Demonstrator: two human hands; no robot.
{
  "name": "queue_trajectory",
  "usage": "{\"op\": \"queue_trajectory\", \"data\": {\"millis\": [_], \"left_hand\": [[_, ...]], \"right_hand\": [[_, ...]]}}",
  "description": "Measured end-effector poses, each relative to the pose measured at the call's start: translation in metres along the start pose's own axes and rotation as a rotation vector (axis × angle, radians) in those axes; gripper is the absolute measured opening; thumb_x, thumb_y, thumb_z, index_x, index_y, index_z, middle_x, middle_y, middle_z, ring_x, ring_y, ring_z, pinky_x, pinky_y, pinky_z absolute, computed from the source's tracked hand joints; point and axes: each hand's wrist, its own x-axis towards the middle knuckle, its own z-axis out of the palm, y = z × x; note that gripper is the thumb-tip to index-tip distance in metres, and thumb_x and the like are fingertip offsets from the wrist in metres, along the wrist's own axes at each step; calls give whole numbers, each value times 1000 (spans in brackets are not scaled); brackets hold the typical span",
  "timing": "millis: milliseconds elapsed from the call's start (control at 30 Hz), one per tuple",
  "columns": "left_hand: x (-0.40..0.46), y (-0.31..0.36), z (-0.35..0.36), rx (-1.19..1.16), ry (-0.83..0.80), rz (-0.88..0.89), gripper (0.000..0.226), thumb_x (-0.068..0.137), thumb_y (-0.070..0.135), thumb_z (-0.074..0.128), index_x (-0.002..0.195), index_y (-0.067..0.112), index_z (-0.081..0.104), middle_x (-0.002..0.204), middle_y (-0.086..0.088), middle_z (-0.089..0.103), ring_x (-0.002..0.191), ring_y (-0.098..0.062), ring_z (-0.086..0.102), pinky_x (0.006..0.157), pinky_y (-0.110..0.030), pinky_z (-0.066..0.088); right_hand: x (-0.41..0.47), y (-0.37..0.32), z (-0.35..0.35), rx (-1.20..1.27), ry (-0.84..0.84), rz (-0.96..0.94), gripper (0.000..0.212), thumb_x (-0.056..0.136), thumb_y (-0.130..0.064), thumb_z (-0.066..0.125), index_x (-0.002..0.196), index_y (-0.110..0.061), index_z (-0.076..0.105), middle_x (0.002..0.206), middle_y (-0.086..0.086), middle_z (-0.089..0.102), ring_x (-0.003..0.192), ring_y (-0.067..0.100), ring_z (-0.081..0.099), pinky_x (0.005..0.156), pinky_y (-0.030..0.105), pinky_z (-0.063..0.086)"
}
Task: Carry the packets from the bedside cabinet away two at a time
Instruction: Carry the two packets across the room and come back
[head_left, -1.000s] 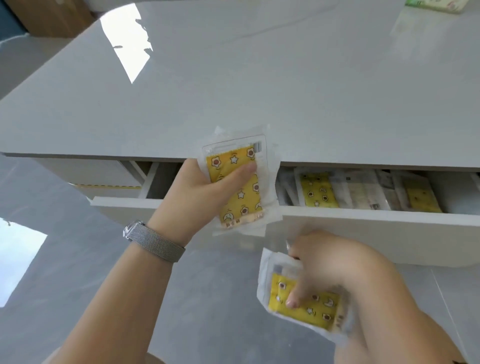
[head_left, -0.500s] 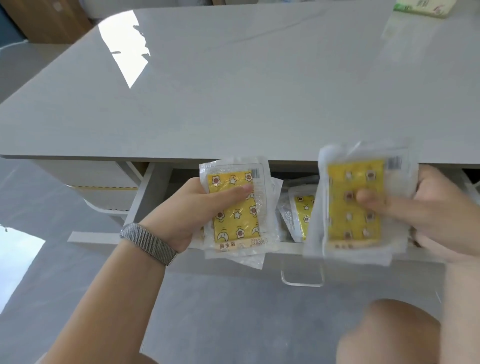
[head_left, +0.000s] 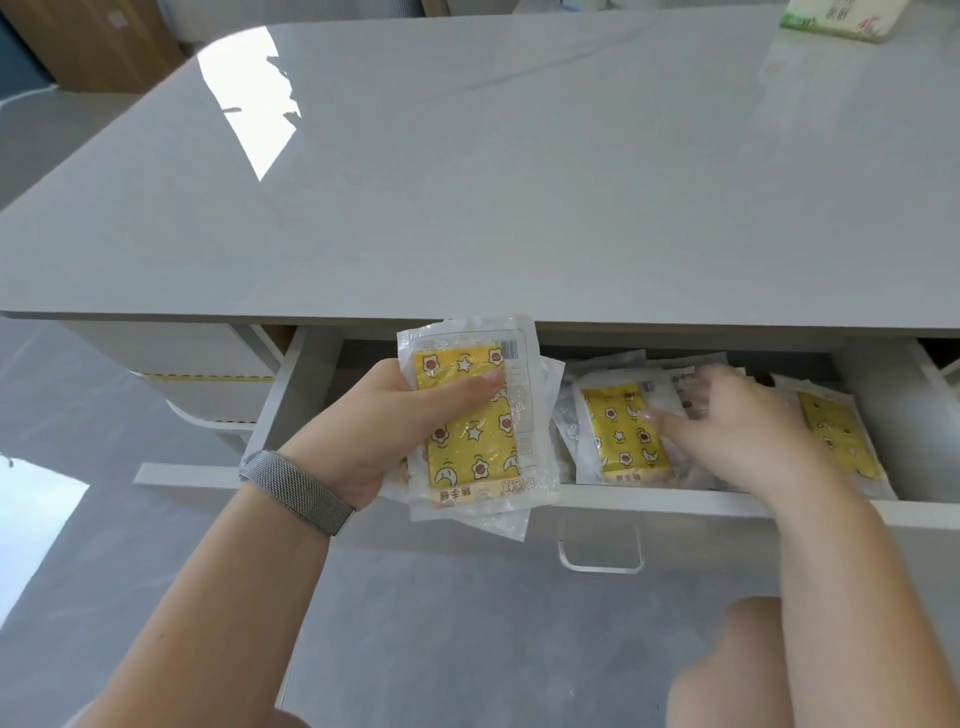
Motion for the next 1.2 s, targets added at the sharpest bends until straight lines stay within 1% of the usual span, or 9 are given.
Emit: {"op": "queue_trajectory", "data": {"millis": [100,233,433,567,667,833,1033,1100,1200], "left_hand": [[0,0,-1,-45,-10,52,30,77,29,66,103,16,71,98,-5,76,91,-22,74,78,-39,60],[0,-2,8,-138,12,252,34,76,30,63,103,12,70,102,-7,75,95,-24,73,80,-37,60],[3,-10,14,81,72,515,52,87,29,56,133,13,41,105,3,70,93,-3,69,72,-18,55],[0,-16,-10,683,241,383,26,91,44,55,104,21,53,74,12,61,60,3,54,58,-13,42],[-9,-19,-24,1003,93,245,43,84,60,56,64,22,62,55,13,55,54,-1,48,52,-13,36],[-18,-27,-29,1077,-57,209,50,55,78,66,87,40,69,86,24,66,83,2,60,76,-27,54],[-22,-26,-24,1155,32,292,28,74,60,71,89,37,71,83,21,66,83,0,59,78,-26,51],[-21,-25,-24,1200,39,306,30,73,62,71,90,38,71,83,23,62,83,1,57,77,-25,50],[-18,-28,-27,1235,144,490,54,62,70,73,107,41,66,104,23,56,99,1,49,86,-25,46]], "right_hand": [[-17,-20,-8,73,115,-140,58,90,-50,56,138,-18,49,135,-2,57,124,17,53,96,32,43],[-43,-56,-5,656,-315,-379,56,69,-69,54,115,-37,61,102,-25,70,98,-9,64,86,20,49],[-34,-67,25,876,-278,-390,50,72,-46,73,116,-27,59,104,-6,73,91,15,72,81,42,58],[-12,-52,23,497,-343,-296,25,91,-39,63,109,-24,58,99,0,71,82,23,70,73,42,58],[3,-44,32,183,-410,-234,23,98,-33,53,103,-12,59,101,9,70,94,28,67,86,44,53],[4,-45,39,-83,-185,-152,25,94,-32,57,104,-11,50,106,8,57,88,24,53,60,30,39],[-17,-48,21,59,137,-485,15,88,-37,65,101,-33,69,92,-14,65,88,7,58,75,29,49],[-23,-53,7,193,184,-714,32,74,-53,71,102,-38,68,97,-18,64,100,4,53,88,26,45],[-26,-48,-2,-62,110,-706,118,35,-90,61,143,-52,29,153,-10,24,145,11,8,120,44,9]]}}
